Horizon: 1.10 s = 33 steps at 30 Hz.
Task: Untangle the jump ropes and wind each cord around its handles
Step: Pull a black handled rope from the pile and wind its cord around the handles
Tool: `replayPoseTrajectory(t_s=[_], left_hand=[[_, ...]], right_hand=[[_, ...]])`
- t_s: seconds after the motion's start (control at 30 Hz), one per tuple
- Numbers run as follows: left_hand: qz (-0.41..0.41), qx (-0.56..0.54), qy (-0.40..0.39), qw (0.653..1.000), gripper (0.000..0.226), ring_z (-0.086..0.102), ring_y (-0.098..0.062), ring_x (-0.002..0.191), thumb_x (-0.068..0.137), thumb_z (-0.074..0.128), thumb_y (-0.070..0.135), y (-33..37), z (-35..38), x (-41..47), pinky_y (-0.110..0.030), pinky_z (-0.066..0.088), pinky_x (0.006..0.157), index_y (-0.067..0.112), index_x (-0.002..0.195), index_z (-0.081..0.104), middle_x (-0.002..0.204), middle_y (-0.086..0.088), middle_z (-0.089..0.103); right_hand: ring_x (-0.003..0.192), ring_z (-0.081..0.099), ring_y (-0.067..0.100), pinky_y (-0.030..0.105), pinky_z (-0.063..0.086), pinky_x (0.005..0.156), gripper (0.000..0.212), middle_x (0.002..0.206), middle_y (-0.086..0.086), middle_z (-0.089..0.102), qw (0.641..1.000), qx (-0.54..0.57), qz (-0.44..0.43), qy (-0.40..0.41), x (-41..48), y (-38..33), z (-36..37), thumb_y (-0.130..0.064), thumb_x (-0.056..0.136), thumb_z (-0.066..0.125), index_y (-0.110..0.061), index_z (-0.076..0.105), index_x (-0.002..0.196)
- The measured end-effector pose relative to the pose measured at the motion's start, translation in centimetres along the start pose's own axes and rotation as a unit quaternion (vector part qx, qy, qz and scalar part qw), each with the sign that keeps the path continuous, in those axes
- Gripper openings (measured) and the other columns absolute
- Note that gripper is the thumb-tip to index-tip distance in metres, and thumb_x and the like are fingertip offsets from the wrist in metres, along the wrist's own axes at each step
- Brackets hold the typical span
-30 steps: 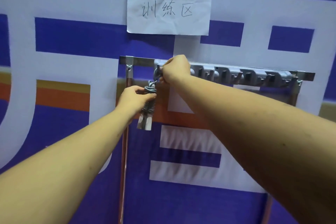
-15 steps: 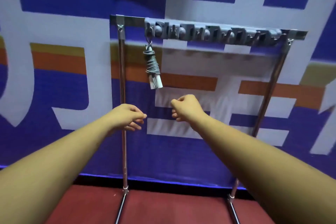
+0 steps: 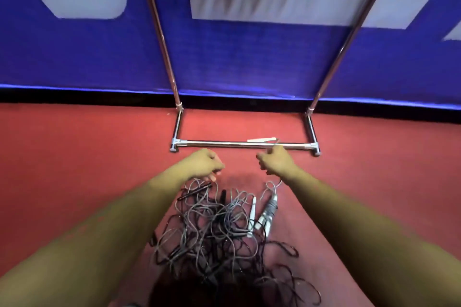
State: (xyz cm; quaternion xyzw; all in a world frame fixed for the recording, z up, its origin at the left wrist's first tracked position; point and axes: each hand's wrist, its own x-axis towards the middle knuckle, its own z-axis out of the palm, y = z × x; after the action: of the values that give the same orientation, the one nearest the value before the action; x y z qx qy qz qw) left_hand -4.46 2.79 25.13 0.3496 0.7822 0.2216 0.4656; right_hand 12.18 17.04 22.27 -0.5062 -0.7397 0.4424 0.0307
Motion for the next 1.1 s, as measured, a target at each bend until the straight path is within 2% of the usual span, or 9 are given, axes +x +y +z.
replayPoseTrajectory(t_s=[0.13,0.23,0.3,0.43,0.5,0.63,0.83,1.0,1.1], left_hand=[[-0.041,0.058,-0.031,0.997,0.026,0.057,-0.004,0.044,0.096,0.055,0.011,-5.4,5.3,2.0,-0.013,0.038,0.039,0.014,0.07,0.055,0.067,-0.003,0.06],[-0.077,0.094,-0.035,0.992,0.018,0.065,-0.023,0.072,0.092,0.058,0.01,-9.1,8.6,3.7,-0.021,0.05,0.058,0.008,0.075,0.064,0.082,-0.016,0.07],[-0.086,0.137,-0.027,0.986,0.017,0.067,-0.027,0.093,0.09,0.06,0.014,-11.1,10.3,4.7,-0.03,0.052,0.08,0.002,0.096,0.07,0.103,-0.018,0.072],[-0.074,0.199,0.001,0.977,0.044,0.055,-0.029,0.121,0.091,0.062,0.025,-15.0,13.3,6.2,-0.028,0.043,0.097,0.007,0.13,0.057,0.133,-0.015,0.057],[-0.064,0.215,-0.01,0.975,0.038,0.057,-0.029,0.121,0.093,0.06,0.025,-17.1,14.5,7.0,-0.03,0.045,0.098,0.01,0.128,0.06,0.13,-0.013,0.061],[-0.038,0.181,0.041,0.982,0.014,0.067,-0.021,0.084,0.087,0.06,0.009,-19.7,15.0,8.1,-0.032,0.053,0.082,0.018,0.084,0.071,0.084,0.001,0.069],[-0.026,0.06,0.012,0.998,0.004,0.057,-0.006,0.071,0.087,0.072,0.016,-19.0,14.4,7.5,-0.021,0.043,0.072,0.018,0.086,0.069,0.089,0.001,0.067],[-0.022,0.044,0.069,0.996,0.005,0.065,-0.029,0.099,0.094,0.058,0.015,-15.7,13.1,6.2,-0.029,0.046,0.083,0.016,0.091,0.061,0.105,-0.004,0.071],[0.024,0.052,0.122,0.991,0.008,0.063,-0.034,0.096,0.097,0.049,0.011,-12.3,10.4,4.9,-0.031,0.042,0.077,0.011,0.097,0.057,0.107,-0.011,0.07]], right_hand=[[0.068,0.05,0.026,0.034,0.044,0.067,0.031,0.069,0.016,0.054,0.992,-0.089,0.031,-0.081,-1.9,5.9,5.1,-0.036,0.075,0.052,-0.013,0.047,0.056],[0.073,0.058,0.029,0.034,0.045,0.067,0.03,0.073,0.021,0.057,0.984,-0.122,0.025,-0.126,-1.9,9.1,9.1,-0.024,0.088,0.057,-0.007,0.057,0.063],[0.091,0.064,0.033,0.029,0.045,0.073,0.021,0.095,0.021,0.067,0.982,-0.126,0.014,-0.139,-1.8,10.7,11.6,-0.02,0.092,0.055,-0.003,0.065,0.097],[0.093,0.063,0.031,0.031,0.047,0.088,0.057,0.109,0.02,0.066,0.984,-0.093,-0.044,-0.144,-1.2,13.5,16.0,-0.016,0.091,0.05,-0.021,0.037,0.146],[0.094,0.064,0.028,0.033,0.049,0.094,0.051,0.113,0.015,0.064,0.982,-0.106,-0.054,-0.147,-0.6,15.0,18.0,-0.025,0.091,0.049,-0.032,0.044,0.141],[0.092,0.065,0.026,0.033,0.052,0.085,0.019,0.1,0.006,0.07,0.985,-0.106,-0.057,-0.126,0.2,16.8,19.6,-0.031,0.092,0.053,-0.022,0.066,0.103],[0.055,0.041,0.013,0.026,0.038,0.057,0.026,0.057,-0.007,0.048,0.989,0.079,-0.028,-0.121,1.0,15.1,18.0,-0.018,0.093,0.062,-0.024,0.06,0.068],[0.074,0.047,0.016,0.034,0.042,0.078,0.019,0.072,0.001,0.057,0.981,0.021,-0.135,-0.14,1.5,10.3,13.7,-0.018,0.093,0.063,-0.018,0.067,0.075],[0.091,0.042,0.019,0.024,0.036,0.089,0.02,0.09,0.012,0.051,0.984,-0.065,-0.162,-0.046,0.6,7.4,9.9,-0.029,0.092,0.065,-0.015,0.076,0.084]])
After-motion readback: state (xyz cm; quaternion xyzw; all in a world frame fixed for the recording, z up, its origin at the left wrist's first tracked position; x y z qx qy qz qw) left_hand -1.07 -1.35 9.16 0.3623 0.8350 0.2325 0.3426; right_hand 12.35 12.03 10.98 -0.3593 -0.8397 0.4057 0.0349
